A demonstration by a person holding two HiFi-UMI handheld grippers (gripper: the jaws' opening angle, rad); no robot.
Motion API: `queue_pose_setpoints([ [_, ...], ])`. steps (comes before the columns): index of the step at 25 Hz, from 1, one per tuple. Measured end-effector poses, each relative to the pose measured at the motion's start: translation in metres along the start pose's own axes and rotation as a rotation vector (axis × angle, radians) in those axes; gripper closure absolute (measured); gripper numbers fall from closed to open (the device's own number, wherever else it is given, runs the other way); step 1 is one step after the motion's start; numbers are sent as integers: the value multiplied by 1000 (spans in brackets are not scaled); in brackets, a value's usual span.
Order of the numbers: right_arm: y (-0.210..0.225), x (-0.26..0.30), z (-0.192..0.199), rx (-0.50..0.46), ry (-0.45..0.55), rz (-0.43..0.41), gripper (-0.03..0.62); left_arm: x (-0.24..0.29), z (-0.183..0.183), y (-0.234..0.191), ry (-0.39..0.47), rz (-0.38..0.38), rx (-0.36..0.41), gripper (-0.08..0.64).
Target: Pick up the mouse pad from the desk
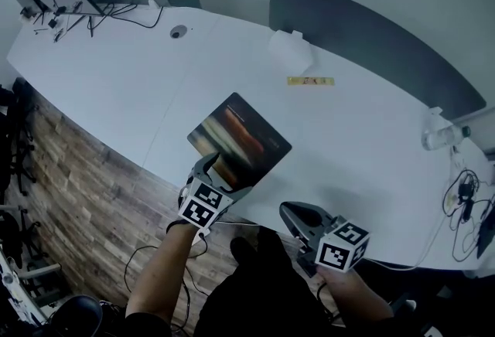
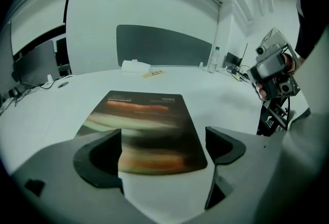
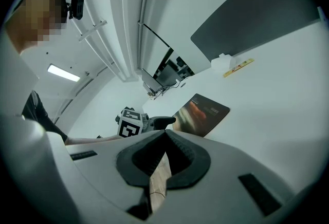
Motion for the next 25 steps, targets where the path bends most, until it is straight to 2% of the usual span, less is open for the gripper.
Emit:
queue_pose_setpoints([
  [3, 2, 3, -1, -1, -6, 6, 601, 12, 3, -5, -38, 25, 69, 2],
  [5, 3, 5, -1, 3, -11, 11, 601, 22, 5, -9, -50, 38, 96, -18],
  [11, 0, 11, 3, 0, -18, 7, 601, 40, 18, -17, -96, 91, 105, -25],
  [25, 2, 15, 17, 29, -27, 17, 601, 40, 18, -23, -25, 62, 106, -18],
])
Point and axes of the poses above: the fingertips, and each gripper's own axes: x forward along the fingers, y to its right, z out of its underside, the point moved 4 cm from there along -x, backward along the fingers, and after that the axes turned 9 degrees about x, right-handed, at the moved point
